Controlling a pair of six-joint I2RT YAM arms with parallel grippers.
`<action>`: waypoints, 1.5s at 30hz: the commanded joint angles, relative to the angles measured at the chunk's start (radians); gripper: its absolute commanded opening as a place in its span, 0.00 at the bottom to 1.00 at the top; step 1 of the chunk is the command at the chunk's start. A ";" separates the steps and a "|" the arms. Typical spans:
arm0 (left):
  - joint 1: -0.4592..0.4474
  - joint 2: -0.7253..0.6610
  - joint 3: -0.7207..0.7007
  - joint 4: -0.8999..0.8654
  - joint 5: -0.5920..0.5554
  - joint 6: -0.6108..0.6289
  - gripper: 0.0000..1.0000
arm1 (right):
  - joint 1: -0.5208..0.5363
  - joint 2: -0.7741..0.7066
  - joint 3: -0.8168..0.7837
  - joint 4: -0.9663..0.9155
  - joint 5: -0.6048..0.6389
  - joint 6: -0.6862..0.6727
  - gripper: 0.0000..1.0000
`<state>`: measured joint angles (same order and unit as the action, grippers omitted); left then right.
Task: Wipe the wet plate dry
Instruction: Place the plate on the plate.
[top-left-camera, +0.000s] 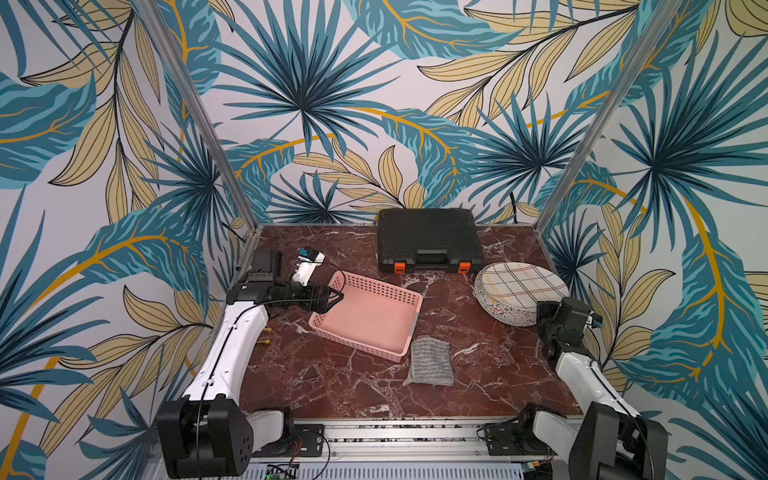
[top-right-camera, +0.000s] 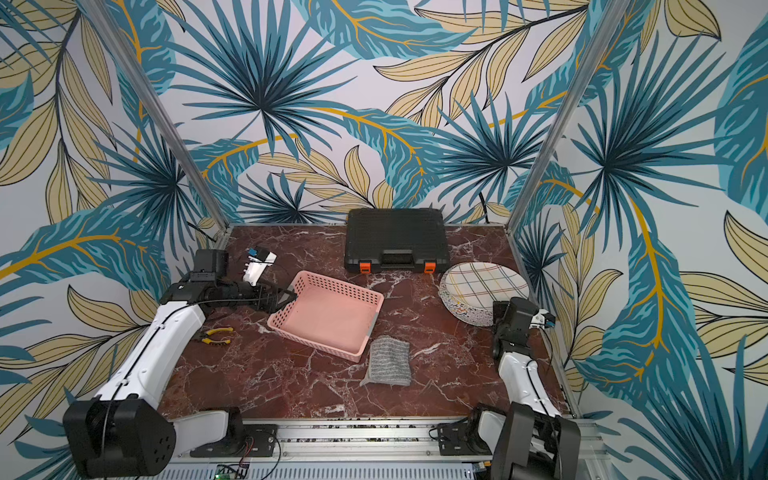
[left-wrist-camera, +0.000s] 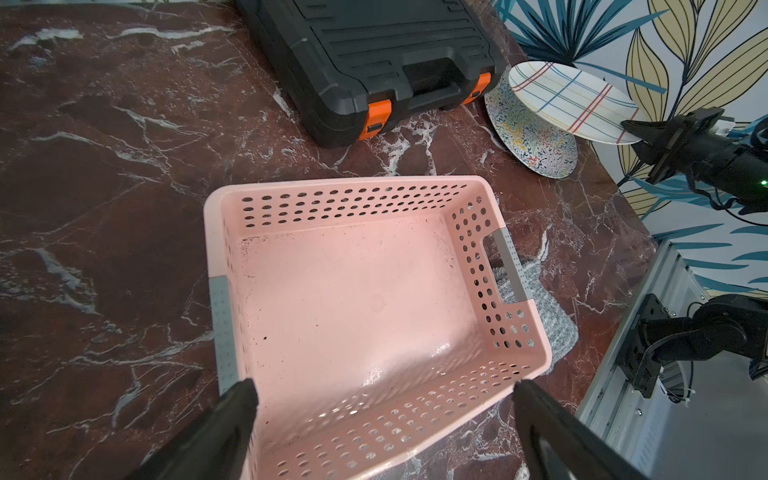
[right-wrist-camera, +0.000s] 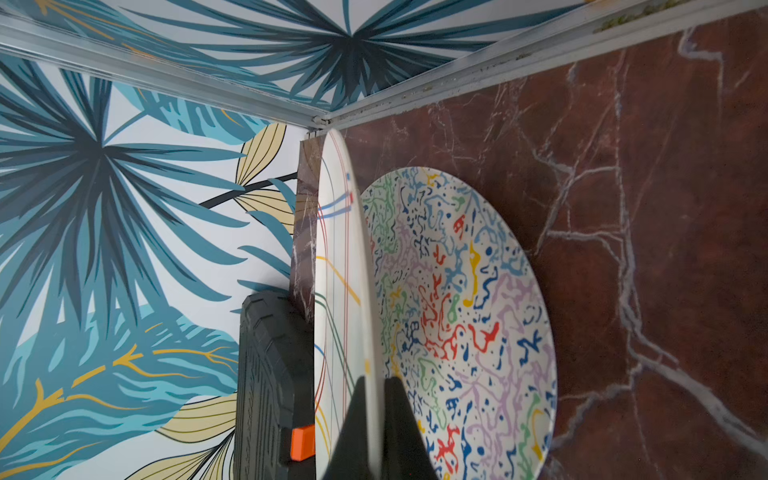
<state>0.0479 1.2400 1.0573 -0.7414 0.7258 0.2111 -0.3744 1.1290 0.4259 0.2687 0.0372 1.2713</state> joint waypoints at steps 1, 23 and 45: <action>0.010 -0.002 -0.010 0.021 0.025 0.003 1.00 | -0.008 0.068 -0.008 0.159 -0.060 -0.011 0.00; 0.009 -0.008 -0.013 0.019 0.044 -0.002 1.00 | -0.009 0.203 -0.037 0.134 -0.116 -0.095 0.00; 0.009 -0.007 -0.020 0.021 0.045 -0.002 1.00 | -0.008 0.209 -0.021 -0.068 -0.107 -0.189 0.55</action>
<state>0.0486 1.2400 1.0492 -0.7315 0.7525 0.2096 -0.3855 1.3354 0.4026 0.2649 -0.0689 1.1103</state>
